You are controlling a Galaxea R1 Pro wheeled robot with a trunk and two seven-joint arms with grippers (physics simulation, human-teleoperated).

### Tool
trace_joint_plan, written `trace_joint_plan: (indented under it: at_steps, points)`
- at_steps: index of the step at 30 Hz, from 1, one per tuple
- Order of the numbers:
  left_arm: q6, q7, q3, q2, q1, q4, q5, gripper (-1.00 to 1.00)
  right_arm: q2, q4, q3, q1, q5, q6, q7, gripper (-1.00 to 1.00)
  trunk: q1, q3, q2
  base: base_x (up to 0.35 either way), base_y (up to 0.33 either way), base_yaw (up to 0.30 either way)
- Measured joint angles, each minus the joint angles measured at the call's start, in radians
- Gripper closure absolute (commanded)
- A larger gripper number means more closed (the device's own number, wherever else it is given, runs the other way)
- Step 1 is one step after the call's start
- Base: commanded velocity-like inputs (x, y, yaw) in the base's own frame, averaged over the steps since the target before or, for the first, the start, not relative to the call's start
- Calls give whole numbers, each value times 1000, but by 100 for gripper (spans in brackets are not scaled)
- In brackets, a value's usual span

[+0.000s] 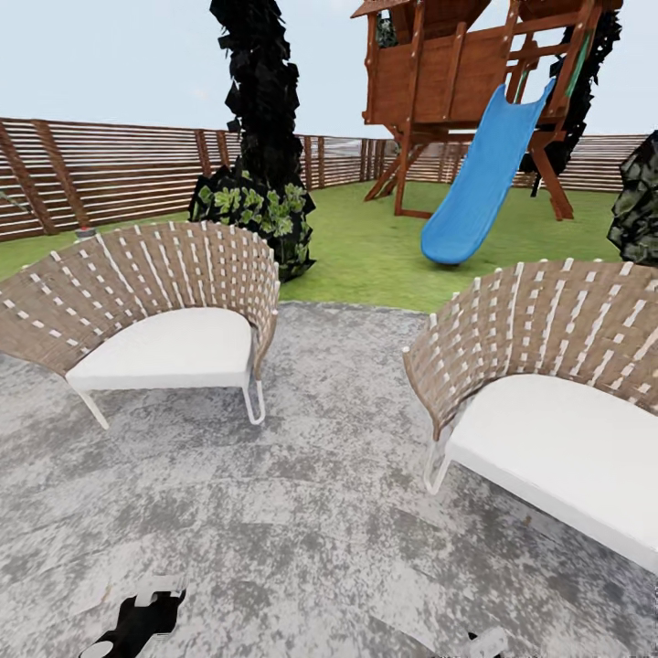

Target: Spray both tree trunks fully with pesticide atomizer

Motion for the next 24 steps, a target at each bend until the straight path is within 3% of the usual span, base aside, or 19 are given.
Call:
trace_joint_plan:
  at_steps: [24]
  points:
    - [0, -2, 0, -7, 0, 3, -2, 100, -3, 1, -2, 0, -1, 0, -1, -100, 0, 10, 0, 0, 0, -269]
